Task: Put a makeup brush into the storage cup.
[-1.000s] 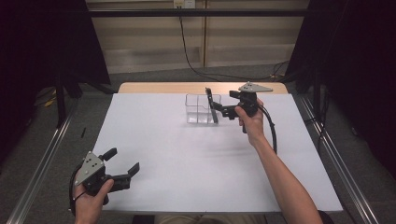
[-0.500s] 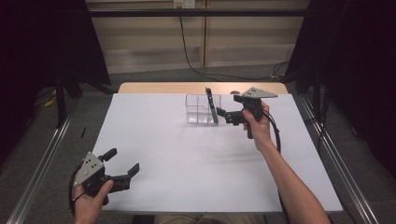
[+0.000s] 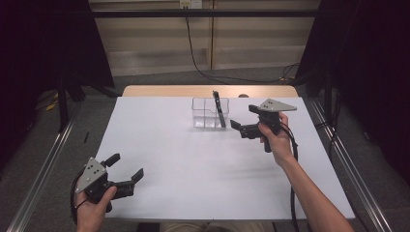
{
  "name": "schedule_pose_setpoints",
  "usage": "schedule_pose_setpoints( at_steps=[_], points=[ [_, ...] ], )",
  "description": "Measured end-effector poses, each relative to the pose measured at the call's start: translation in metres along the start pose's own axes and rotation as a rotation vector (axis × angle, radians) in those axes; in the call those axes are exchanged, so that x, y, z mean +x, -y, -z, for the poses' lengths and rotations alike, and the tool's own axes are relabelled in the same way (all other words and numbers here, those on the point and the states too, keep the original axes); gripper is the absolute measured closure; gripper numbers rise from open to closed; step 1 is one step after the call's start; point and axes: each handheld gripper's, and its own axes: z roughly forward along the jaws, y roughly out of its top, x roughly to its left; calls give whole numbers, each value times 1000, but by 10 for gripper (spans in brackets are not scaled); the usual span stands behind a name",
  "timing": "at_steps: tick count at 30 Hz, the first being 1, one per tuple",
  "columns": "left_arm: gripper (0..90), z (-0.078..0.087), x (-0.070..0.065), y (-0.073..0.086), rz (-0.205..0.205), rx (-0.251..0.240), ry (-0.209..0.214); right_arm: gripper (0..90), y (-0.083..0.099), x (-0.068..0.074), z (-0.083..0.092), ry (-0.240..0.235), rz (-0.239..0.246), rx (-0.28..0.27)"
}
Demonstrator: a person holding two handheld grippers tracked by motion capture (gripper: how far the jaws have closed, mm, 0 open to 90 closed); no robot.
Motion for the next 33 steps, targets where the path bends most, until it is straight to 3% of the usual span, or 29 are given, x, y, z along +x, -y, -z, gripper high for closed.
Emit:
schedule_pose_setpoints(
  at_steps=[5,16,25,33],
  points=[
    [34,1,0,0,1,-2,3,36,5,-1,13,-5,-21,-8],
    [34,3,-1,0,10,-7,-2,49,27,-3,39,43,-62,-12],
    [34,2,-3,0,-1,-7,2,49,37,4,63,94,-38,-19],
    [34,5,-3,1,8,-13,-4,50,50,11,83,86,-62,-60]
  ],
)
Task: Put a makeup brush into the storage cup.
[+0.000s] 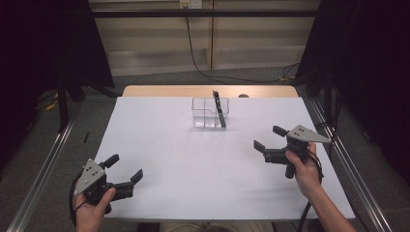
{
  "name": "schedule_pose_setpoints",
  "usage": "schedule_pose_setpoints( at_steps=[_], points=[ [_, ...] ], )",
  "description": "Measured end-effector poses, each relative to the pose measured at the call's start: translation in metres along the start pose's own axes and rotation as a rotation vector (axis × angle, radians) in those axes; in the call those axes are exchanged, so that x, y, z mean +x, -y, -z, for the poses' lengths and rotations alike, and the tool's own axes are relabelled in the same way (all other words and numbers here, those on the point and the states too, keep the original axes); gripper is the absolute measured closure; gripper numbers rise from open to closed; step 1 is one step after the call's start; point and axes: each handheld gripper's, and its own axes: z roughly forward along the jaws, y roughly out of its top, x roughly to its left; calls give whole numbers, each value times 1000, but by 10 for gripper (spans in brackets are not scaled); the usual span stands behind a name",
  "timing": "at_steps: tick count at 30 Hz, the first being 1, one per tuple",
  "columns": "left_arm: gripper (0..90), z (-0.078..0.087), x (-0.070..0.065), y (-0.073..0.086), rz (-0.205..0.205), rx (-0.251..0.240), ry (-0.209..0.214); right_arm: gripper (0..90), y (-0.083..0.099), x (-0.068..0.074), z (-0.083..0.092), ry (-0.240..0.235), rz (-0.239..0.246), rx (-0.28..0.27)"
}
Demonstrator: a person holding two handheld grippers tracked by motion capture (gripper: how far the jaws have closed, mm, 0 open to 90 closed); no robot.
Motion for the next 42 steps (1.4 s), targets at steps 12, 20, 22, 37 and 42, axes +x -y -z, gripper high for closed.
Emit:
schedule_pose_setpoints(
  at_steps=[12,20,22,37,42],
  points=[
    [34,2,-4,-1,-8,-5,13,56,21,4,30,28,1,32],
    [34,2,-3,0,0,-4,7,39,28,6,48,31,6,43],
    [34,3,-3,-1,-3,-4,8,45,30,7,52,47,9,38],
    [34,4,1,0,13,-15,-1,12,43,2,81,40,-4,23],
    [34,2,4,0,21,-12,-16,11,44,2,81,36,-3,29]
  ],
)
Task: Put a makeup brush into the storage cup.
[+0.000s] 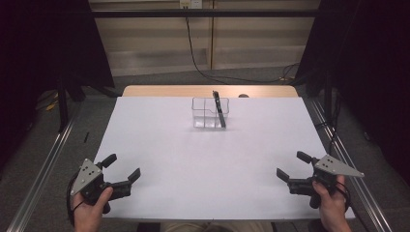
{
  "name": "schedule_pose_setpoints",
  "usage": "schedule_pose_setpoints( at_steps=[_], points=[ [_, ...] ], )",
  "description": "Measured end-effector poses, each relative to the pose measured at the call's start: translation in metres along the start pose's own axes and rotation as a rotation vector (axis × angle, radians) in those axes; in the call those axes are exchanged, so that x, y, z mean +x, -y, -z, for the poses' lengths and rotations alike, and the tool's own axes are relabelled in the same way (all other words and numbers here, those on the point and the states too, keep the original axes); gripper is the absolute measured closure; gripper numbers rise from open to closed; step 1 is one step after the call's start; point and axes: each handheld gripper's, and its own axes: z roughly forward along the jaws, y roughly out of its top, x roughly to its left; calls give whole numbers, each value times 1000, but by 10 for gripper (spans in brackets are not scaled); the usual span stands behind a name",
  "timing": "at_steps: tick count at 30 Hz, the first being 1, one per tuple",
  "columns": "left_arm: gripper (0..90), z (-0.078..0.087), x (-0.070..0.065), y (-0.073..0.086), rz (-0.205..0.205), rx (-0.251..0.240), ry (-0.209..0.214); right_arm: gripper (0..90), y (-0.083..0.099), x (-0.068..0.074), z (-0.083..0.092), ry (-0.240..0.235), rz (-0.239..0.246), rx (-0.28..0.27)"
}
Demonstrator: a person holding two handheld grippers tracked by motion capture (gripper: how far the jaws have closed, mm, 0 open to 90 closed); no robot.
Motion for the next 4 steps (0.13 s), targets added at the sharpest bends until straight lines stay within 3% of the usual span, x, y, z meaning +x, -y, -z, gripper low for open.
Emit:
schedule_pose_setpoints(
  at_steps=[4],
  points=[
    [34,-1,-1,0,-15,13,8,11,-1,0,0,-6,1,-6]
  ],
)
